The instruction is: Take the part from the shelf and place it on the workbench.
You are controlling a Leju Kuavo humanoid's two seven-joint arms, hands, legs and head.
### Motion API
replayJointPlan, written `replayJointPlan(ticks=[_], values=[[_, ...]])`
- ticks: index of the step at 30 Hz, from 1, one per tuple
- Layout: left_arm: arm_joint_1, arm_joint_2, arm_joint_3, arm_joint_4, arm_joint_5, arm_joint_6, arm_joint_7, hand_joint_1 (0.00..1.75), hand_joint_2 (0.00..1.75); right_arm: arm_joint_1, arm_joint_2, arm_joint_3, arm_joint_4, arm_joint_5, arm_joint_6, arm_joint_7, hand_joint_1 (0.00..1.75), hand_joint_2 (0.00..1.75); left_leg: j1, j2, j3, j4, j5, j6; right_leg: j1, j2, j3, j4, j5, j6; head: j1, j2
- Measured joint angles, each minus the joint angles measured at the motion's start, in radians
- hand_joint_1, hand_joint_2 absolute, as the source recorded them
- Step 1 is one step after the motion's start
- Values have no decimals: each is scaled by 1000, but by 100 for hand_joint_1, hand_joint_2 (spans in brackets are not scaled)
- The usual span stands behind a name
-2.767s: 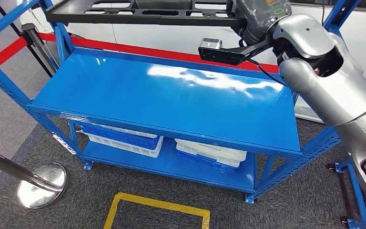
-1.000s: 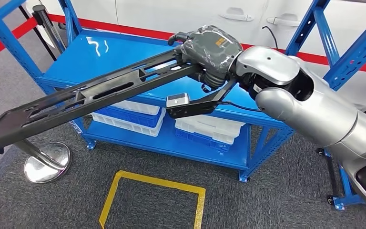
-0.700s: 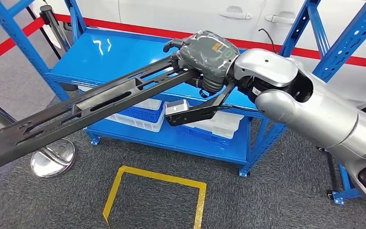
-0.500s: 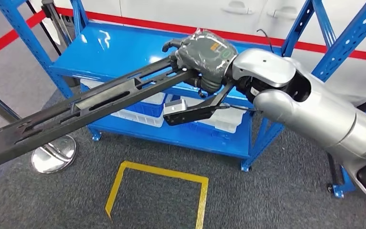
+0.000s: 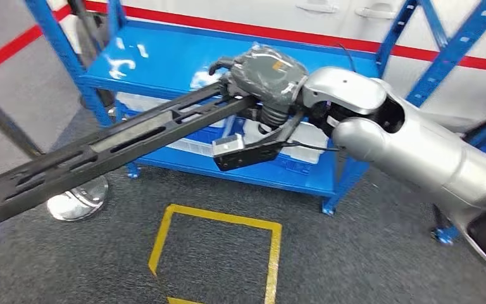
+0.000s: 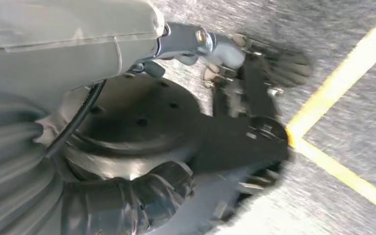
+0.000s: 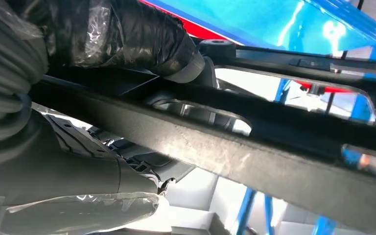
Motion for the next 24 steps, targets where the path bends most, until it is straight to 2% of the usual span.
replayJointPlan(ticks=[1,2,4,5,6,8,9,10,12,13,14,15,16,18,19,21,23,24], values=[[-1,-3,0,-1,0,1,0,0,175,-4,2,-1,1,-1,-2,0,175,175,6,1,-1,-7,9,-7,5,-2,10,-24,3,-5,-5,0],[-2,-2,0,-1,0,2,-1,0,175,-8,2,-1,3,-3,-3,0,175,175,11,1,1,-17,18,-13,7,-5,17,-49,15,-5,-2,0],[-2,-1,0,0,0,3,-1,0,175,-11,5,-1,7,-8,-4,0,175,175,10,0,0,-23,15,-22,-1,-13,36,-100,48,4,0,0],[-2,1,0,0,0,3,-1,0,175,-11,8,-2,8,-10,-5,0,175,175,9,0,-9,-4,-4,-29,-11,-17,44,-124,64,8,1,0],[-2,3,0,0,0,3,-1,0,175,-11,11,-2,10,-12,-5,-1,175,175,13,0,-25,37,-35,-39,-20,-22,46,-135,75,17,0,0],[-3,7,0,0,1,3,-1,0,175,-9,15,-1,13,-12,-5,-2,175,175,27,1,-62,142,-95,-66,-39,-28,33,-135,85,30,0,0],[-3,9,0,0,1,4,0,0,175,-7,16,0,16,-12,-5,-2,175,175,36,2,-68,175,-105,-81,-51,-30,23,-128,87,42,0,0],[-2,12,0,0,1,4,0,0,175,-4,17,1,19,-11,-5,-2,175,175,47,3,-58,175,-97,-98,-63,-32,12,-116,86,55,0,0],[0,17,0,1,1,7,2,0,175,-2,18,2,24,-10,-5,0,175,175,70,7,1,91,-63,-137,-88,-32,-19,-76,76,90,0,0],[1,18,0,1,1,8,3,0,175,-2,20,2,26,-11,-5,1,175,175,75,6,26,57,-53,-151,-95,-31,-39,-50,68,109,-2,0],[3,18,0,2,1,9,4,0,175,-2,22,2,28,-11,-6,2,175,175,79,3,35,41,-49,-154,-97,-28,-57,-22,59,125,-3,0],[3,18,0,2,0,9,4,0,175,-2,24,2,30,-11,-6,3,175,175,79,-1,31,44,-58,-144,-96,-24,-73,4,54,137,-3,0],[2,18,0,2,0,10,5,0,175,0,25,2,33,-11,-6,4,175,175,79,-5,19,64,-59,-124,-93,-20,-86,21,52,144,-3,0],[0,18,-1,3,0,11,7,0,175,5,24,2,38,-11,-7,4,175,175,82,-5,-1,75,-62,-90,-94,-15,-101,44,46,151,1,0],[-1,18,-1,3,0,11,9,0,175,8,24,2,41,-11,-8,4,175,175,81,-5,-9,78,-56,-80,-95,-15,-108,59,30,154,3,0],[-2,18,-1,3,0,11,11,0,175,12,23,2,46,-11,-8,3,175,175,76,-5,-24,74,-42,-61,-96,-14,-128,136,-42,157,4,0],[-2,18,-1,3,0,11,15,0,175,15,23,2,51,-11,-8,3,175,175,69,-5,-39,70,-26,-48,-93,-13,-150,243,-119,156,4,0],[-2,18,-1,3,0,11,16,0,175,17,23,2,54,-11,-8,3,175,175,64,-5,-47,69,-18,-45,-91,-12,-151,276,-136,152,3,0]])
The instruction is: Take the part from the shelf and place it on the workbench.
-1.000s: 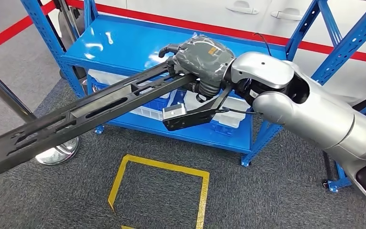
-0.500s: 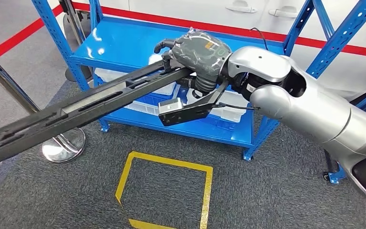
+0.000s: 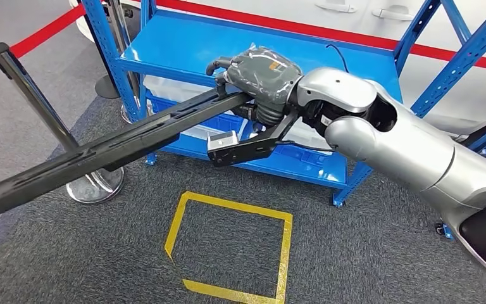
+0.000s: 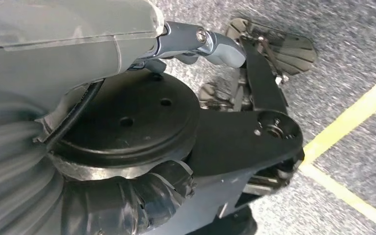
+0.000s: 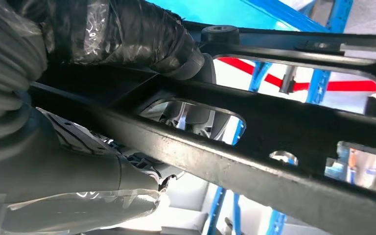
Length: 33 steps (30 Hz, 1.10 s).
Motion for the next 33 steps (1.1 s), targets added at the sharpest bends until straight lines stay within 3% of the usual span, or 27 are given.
replayJointPlan(ticks=[2,4,6,7,9,10,11,12,14,15,16,17,18,19,21,22,24,25,26,28,30,31,33], values=[[0,0,0,0,0,0,3,0,175,4,0,0,5,0,0,0,175,175,-10,0,-18,-1,16,6,9,2,39,-17,16,-18,0,0],[-1,-2,-1,0,0,0,8,0,175,5,1,0,9,0,0,0,175,175,-18,1,-33,-8,37,10,25,5,129,-138,51,-53,-1,0],[-1,-6,-3,0,0,1,11,0,175,4,3,0,10,-1,-2,0,175,175,-17,2,-33,-30,64,7,39,5,196,-249,64,-76,-1,0],[-1,-8,-3,0,0,2,14,0,175,3,4,0,11,-2,-3,-1,175,175,-13,3,-29,-45,79,2,44,4,207,-277,67,-80,-1,0],[-1,-7,-6,0,0,4,19,0,175,5,5,0,16,-4,-4,-2,175,175,-10,3,-21,-79,109,-9,47,0,208,-311,106,-80,0,0],[0,-6,-7,0,0,5,23,0,175,6,7,0,19,-5,-5,-3,175,175,-13,4,-22,-88,109,-13,45,-3,208,-333,128,-76,0,0],[0,-4,-8,0,0,6,27,0,175,9,10,1,22,-6,-5,-4,175,175,-17,4,-27,-83,88,-15,42,-8,204,-353,152,-74,-1,0],[-1,-3,-9,0,-1,6,33,0,175,11,12,1,26,-7,-6,-4,175,175,-20,4,-35,-58,46,-17,38,-12,196,-369,174,-71,-1,0],[-3,0,-11,0,-3,7,47,0,175,15,15,3,38,-8,-8,-6,175,175,-22,7,-51,49,-59,-21,39,-15,162,-370,204,-67,-1,0],[-5,1,-13,0,-4,8,55,0,175,18,16,4,45,-9,-8,-6,175,175,-22,7,-54,109,-85,-24,40,-15,141,-364,216,-63,-1,0],[-6,2,-14,0,-4,9,61,0,175,23,17,6,52,-9,-8,-7,175,175,-22,7,-50,154,-84,-27,40,-15,118,-356,227,-59,-1,0],[-8,3,-16,0,-5,10,67,0,175,27,18,7,59,-9,-9,-7,175,175,-22,8,-34,173,-62,-30,39,-15,93,-345,237,-55,-1,0],[-8,4,-17,0,-6,11,71,0,175,29,18,7,64,-10,-9,-7,175,175,-21,8,-5,162,-34,-32,39,-14,70,-333,246,-52,-1,0],[-8,5,-18,0,-7,13,77,0,175,31,18,7,68,-10,-9,-6,175,175,-21,8,38,119,-28,-32,39,-14,46,-318,254,-47,-1,0],[-8,9,-22,0,-13,19,92,0,175,31,17,7,73,-11,-10,-4,175,175,-24,7,125,3,-64,-24,40,-14,11,-291,265,-37,-1,0],[-8,10,-26,0,-18,23,99,0,175,32,17,7,77,-12,-10,-1,175,175,-27,6,149,-37,-86,-16,41,-14,2,-284,273,-32,-2,0],[-7,12,-35,0,-26,32,97,0,175,33,16,7,84,-15,-11,4,175,175,-30,4,150,-56,-81,2,41,-14,-5,-284,290,-22,-1,0],[-7,13,-40,0,-28,36,89,0,175,32,14,7,88,-16,-12,6,175,175,-28,6,145,-61,-70,9,39,-10,-9,-282,286,-15,-1,0],[-7,14,-42,0,-29,38,80,0,175,30,11,7,90,-18,-12,7,175,175,-25,8,137,-64,-58,18,36,-6,-15,-269,264,-7,-1,0],[-9,17,-46,0,-28,41,63,0,175,25,5,7,94,-21,-12,11,175,175,-20,13,114,-67,-31,30,26,3,-36,-191,170,10,-1,0],[-9,19,-49,0,-24,44,37,0,175,22,-2,6,95,-22,-11,16,175,175,-17,15,80,-67,-4,32,14,4,-53,-75,85,23,0,0],[-9,20,-49,0,-21,46,23,0,175,22,-5,6,95,-23,-11,19,175,175,-14,16,62,-67,10,29,8,5,-49,-34,78,29,0,0],[-9,22,-49,0,-17,47,3,0,175,22,-9,6,95,-23,-11,24,175,175,-5,18,25,-67,37,20,-3,5,-1,-34,119,40,0,0]])
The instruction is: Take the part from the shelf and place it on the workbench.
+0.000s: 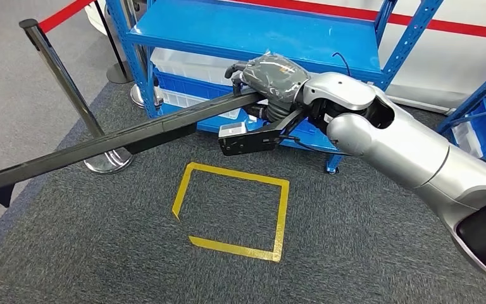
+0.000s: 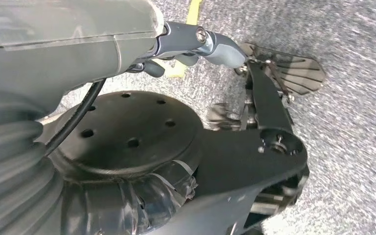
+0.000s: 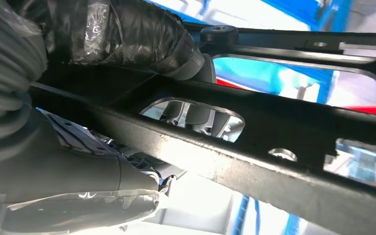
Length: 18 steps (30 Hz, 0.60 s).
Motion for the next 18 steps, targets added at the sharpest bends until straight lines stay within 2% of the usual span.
replayJointPlan(ticks=[1,2,3,4,5,7,8,9,10,12,13,14,15,16,18], values=[[0,1,0,0,2,0,-4,0,175,-1,-1,0,0,0,0,1,175,175,4,1,-15,0,12,-6,-4,0,48,-44,23,3,0,0],[0,2,0,0,4,0,-6,0,175,-2,-2,0,-2,0,0,3,175,175,7,1,-26,0,22,-14,-6,0,107,-113,22,3,0,0],[0,3,0,0,6,-1,-8,0,175,-4,-3,-2,-3,0,0,4,175,175,10,3,-33,-2,31,-22,-4,1,163,-186,6,2,0,0],[1,3,0,0,10,-1,-11,0,175,-7,-5,-4,-5,-2,0,5,175,175,13,4,-35,-6,41,-31,0,2,200,-241,-12,-2,0,0],[1,3,0,0,12,-3,-13,0,175,-11,-7,-6,-6,-5,1,7,175,175,15,5,-34,-13,52,-40,5,2,220,-277,-29,-8,0,0],[1,2,4,0,13,-8,-9,0,175,-18,-12,-8,-7,-14,3,8,175,175,17,5,-32,-31,71,-56,9,0,216,-297,-13,-23,0,0],[1,1,6,0,12,-11,-4,0,175,-20,-13,-9,-7,-19,4,9,175,175,17,5,-36,-30,64,-60,9,-2,214,-307,-2,-31,0,0],[1,1,8,0,10,-14,1,0,175,-23,-14,-9,-7,-22,5,9,175,175,16,4,-44,-12,40,-60,9,-5,210,-315,12,-40,0,0],[2,1,9,0,8,-16,6,0,175,-25,-16,-10,-6,-24,7,9,175,175,14,4,-59,31,-1,-58,8,-7,205,-319,23,-48,0,0],[3,1,10,0,8,-21,15,0,175,-30,-19,-10,-3,-27,13,9,175,175,6,3,-94,155,-83,-53,17,-9,187,-318,37,-60,0,0],[3,1,10,0,8,-22,19,0,175,-31,-19,-10,-1,-28,16,9,175,175,2,3,-104,208,-100,-51,21,-8,176,-316,42,-62,0,0],[2,1,10,0,9,-22,23,0,175,-34,-20,-10,0,-30,21,9,175,175,-1,3,-100,232,-97,-50,25,-7,167,-312,46,-63,0,0],[2,1,10,0,9,-22,24,0,175,-38,-21,-9,0,-31,27,9,175,175,-4,3,-78,221,-80,-47,28,-6,158,-306,48,-63,0,0],[2,2,10,0,8,-22,23,0,175,-46,-22,-9,0,-33,34,9,175,175,-7,3,-40,174,-58,-42,30,-5,151,-297,48,-62,0,0],[4,2,10,0,8,-22,15,0,175,-67,-28,-9,1,-37,48,10,175,175,-13,3,38,69,-46,-32,33,-6,135,-280,44,-57,0,0]])
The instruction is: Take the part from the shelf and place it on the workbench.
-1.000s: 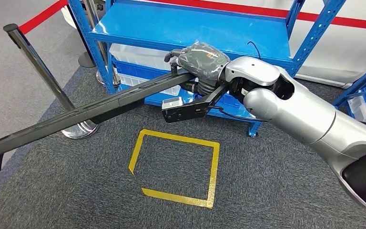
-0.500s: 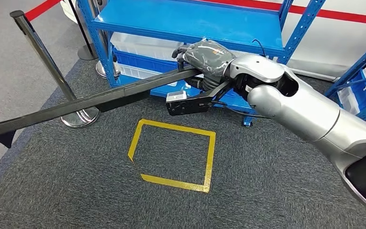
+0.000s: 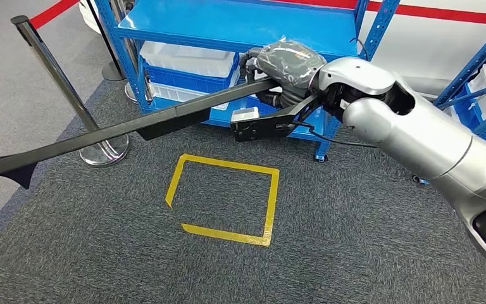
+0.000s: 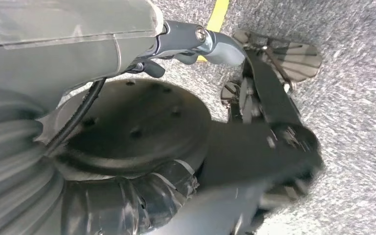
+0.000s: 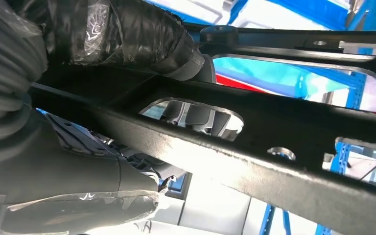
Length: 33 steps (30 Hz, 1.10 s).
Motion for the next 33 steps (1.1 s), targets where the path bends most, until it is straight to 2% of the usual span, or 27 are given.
replayJointPlan(ticks=[1,2,4,6,7,9,10,11,12,14,15,16,17,19,21,23,25,26,27,28,29,30,32,33], values=[[1,0,0,0,0,0,-6,0,175,-11,-4,0,0,-3,5,3,175,175,-3,0,22,-36,-6,5,1,-1,-7,8,-2,3,0,0],[2,0,0,0,0,0,-12,0,175,-20,-8,0,0,-8,8,6,175,175,-5,-2,29,-50,-16,9,3,-2,-12,13,-2,6,0,0],[3,0,0,0,1,-1,-23,0,175,-28,-18,0,-3,-20,7,12,175,175,-4,-4,30,-65,-18,18,3,-3,-15,19,-2,12,0,0],[3,0,0,0,1,-2,-30,0,175,-32,-32,0,-11,-28,4,19,175,175,0,-5,32,-74,-14,28,-1,1,-27,45,-22,23,1,0],[3,0,0,0,1,-2,-32,0,175,-34,-40,0,-16,-31,2,21,175,175,2,-4,33,-78,-11,33,-4,3,-44,83,-47,30,1,0],[1,1,0,0,0,-3,-34,0,175,-37,-55,1,-25,-33,1,26,175,175,3,-5,31,-79,-9,38,-13,6,-97,201,-103,43,1,0],[1,1,0,0,0,-4,-34,0,175,-37,-62,2,-28,-34,1,29,175,175,3,-5,31,-80,-8,39,-18,6,-122,253,-119,47,1,0],[2,1,0,0,0,-6,-34,0,175,-37,-66,3,-29,-34,2,33,175,175,3,-5,31,-79,-8,39,-21,6,-135,278,-118,50,1,0],[3,1,0,0,0,-8,-34,0,175,-38,-70,4,-31,-34,2,38,175,175,4,-5,32,-79,-8,39,-24,6,-131,265,-97,51,1,0],[3,1,0,0,0,-14,-35,0,175,-43,-78,4,-37,-34,3,46,175,175,6,-5,34,-79,-8,38,-27,6,-79,149,-25,50,1,0],[2,1,0,0,0,-17,-36,0,175,-49,-82,4,-42,-34,3,49,175,175,5,-5,33,-79,-8,36,-24,7,-51,87,2,48,1,0],[2,1,0,0,0,-20,-37,0,175,-54,-85,4,-46,-35,3,51,175,175,4,-5,32,-80,-6,32,-21,7,-32,42,16,44,1,0],[1,1,0,0,0,-23,-38,0,175,-58,-87,4,-50,-35,4,52,175,175,3,-5,29,-81,-4,27,-17,7,-24,19,19,40,1,0],[1,1,0,0,0,-25,-38,0,175,-62,-91,4,-55,-34,6,55,175,175,3,-4,27,-86,2,15,-13,7,-24,8,18,31,1,0],[1,2,0,0,0,-25,-38,0,175,-65,-93,7,-60,-27,9,60,175,175,2,-4,20,-72,-13,8,-16,4,-21,-3,27,18,0,0],[1,3,-1,0,0,-25,-36,0,175,-71,-94,10,-63,-17,12,66,175,175,2,-4,-16,11,-67,7,-18,2,-19,-12,34,5,0,0],[2,3,-1,0,0,-25,-35,0,175,-73,-94,15,-63,-13,14,70,175,175,0,-5,-70,138,-124,8,-13,1,-23,-10,35,-1,0,0],[3,4,-1,0,0,-25,-35,0,175,-73,-94,19,-63,-12,15,70,175,175,-1,-5,-85,177,-132,8,-10,-1,-24,-8,35,-2,0,0],[2,4,-1,0,1,-25,-35,0,175,-73,-93,23,-63,-11,15,71,175,175,-2,-4,-85,181,-122,9,-8,-3,-25,-5,35,-3,0,0],[2,4,-1,0,1,-25,-35,0,175,-74,-93,25,-63,-8,16,71,175,175,-2,-2,-66,146,-95,10,-6,-6,-26,-2,33,-3,0,0],[2,5,-1,0,1,-25,-34,0,175,-75,-93,26,-64,-4,18,71,175,175,-3,9,-35,85,-62,13,-5,-10,-26,2,31,-3,0,0],[2,5,-1,0,2,-24,-34,0,175,-77,-93,26,-65,1,19,71,175,175,-6,30,-5,23,-39,15,-1,-14,-28,8,28,-1,0,0],[-1,5,-1,0,2,-24,-33,0,175,-83,-95,26,-67,7,19,72,175,175,-13,59,27,-54,-22,24,6,-25,-35,20,24,6,1,0],[-2,5,-1,0,2,-24,-33,0,175,-86,-97,26,-68,7,19,73,175,175,-16,59,27,-61,-25,28,9,-34,-38,23,23,8,1,0]])
